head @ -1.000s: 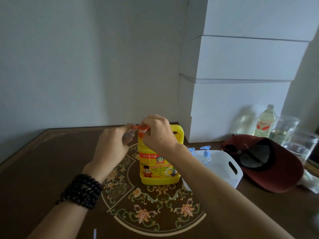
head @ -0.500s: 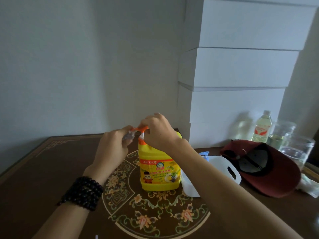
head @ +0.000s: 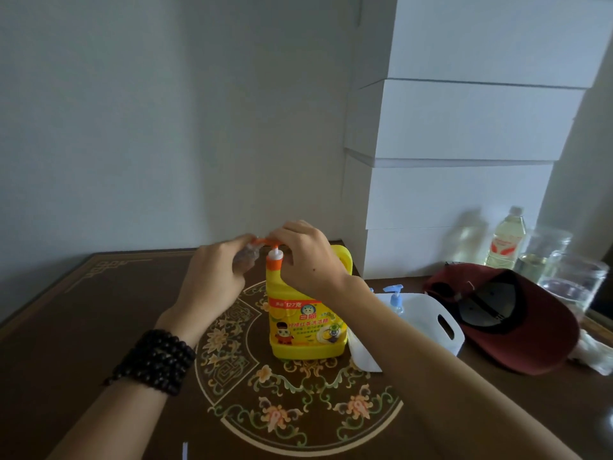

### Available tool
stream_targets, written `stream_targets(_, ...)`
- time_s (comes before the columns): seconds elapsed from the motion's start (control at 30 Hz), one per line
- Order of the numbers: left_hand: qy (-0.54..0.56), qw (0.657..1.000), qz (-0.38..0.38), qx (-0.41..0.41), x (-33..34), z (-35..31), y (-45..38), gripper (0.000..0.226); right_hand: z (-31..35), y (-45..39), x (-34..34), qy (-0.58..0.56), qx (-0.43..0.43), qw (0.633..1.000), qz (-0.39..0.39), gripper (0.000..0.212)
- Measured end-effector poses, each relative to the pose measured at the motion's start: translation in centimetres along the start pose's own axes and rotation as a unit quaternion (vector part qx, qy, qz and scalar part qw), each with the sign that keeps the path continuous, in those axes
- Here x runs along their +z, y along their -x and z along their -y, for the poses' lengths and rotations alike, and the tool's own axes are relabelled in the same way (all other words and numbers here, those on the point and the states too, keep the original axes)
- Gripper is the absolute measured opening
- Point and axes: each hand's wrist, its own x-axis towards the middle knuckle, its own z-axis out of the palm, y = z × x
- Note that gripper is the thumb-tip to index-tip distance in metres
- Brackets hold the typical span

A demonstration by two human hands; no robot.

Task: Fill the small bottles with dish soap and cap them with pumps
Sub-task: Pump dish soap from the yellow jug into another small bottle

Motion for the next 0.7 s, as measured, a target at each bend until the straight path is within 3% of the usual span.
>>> stream_targets(0.2,0.014,1.0,0.003,0.006,-0.4,-0.1,-0.5,0.024,-0.4,-1.3,-0.9,0.03,-0.014,0.999,0.027,0.032)
stream_targets(0.43,0.008,1.0,-0.015,0.007,0.4,0.5,-0.1,0.025,-0.6,-0.5,1.0,0.008,0.012,0.999,-0.032,0.015)
stream_targets(0.57,0.025,1.0,0.002,0.007,1.1,0.9,0.7,0.036,-0.7,0.2,2.0,0.006,0.014,0.999,-0.039,0.02)
stream_targets(0.7,0.02,1.0,0.009,0.008,0.9,0.9,0.6,0.032,-0.3,0.1,1.8,0.011,0.014,0.999,-0.032,0.019)
